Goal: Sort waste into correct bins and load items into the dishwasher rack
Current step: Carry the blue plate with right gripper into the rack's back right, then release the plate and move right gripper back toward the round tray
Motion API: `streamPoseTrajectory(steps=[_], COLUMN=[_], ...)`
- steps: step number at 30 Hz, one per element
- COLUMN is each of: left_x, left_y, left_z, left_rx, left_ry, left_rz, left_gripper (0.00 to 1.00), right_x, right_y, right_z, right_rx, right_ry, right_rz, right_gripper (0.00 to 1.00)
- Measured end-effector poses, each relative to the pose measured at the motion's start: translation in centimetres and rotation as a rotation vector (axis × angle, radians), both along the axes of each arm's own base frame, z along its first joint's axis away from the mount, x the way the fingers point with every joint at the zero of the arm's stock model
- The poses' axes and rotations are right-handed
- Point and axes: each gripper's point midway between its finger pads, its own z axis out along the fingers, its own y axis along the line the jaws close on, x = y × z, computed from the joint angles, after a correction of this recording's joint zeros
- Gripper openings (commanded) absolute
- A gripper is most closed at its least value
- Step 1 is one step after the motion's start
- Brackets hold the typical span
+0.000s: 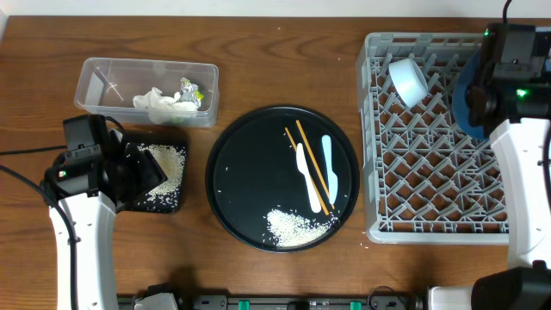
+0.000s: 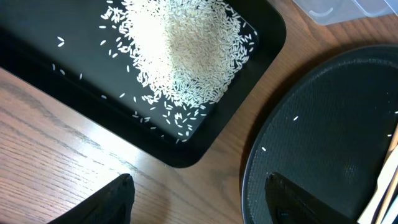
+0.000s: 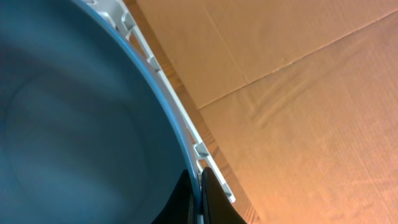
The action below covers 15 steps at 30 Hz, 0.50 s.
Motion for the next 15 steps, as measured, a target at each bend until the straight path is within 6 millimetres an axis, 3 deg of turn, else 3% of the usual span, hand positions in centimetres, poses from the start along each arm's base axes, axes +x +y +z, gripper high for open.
streamPoseTrajectory(steps=[7, 15], left_x=[-0.1, -0.1], left_y=[0.0, 0.0], left_z=[0.0, 0.0], left_rx=[-0.003, -0.005], left_ry=[0.002, 0.003], left_rz=[0.007, 0.012], left_gripper=[0.69, 0.69], right_x=[-0.9, -0.3], right_y=[-0.2, 1.3], right_z=[-3.1, -4.0], right_rx=[-0.067, -0.095], right_ry=[0.057, 0.040], right_rz=[-0.040, -0.014], right_gripper=[0.01, 0.01])
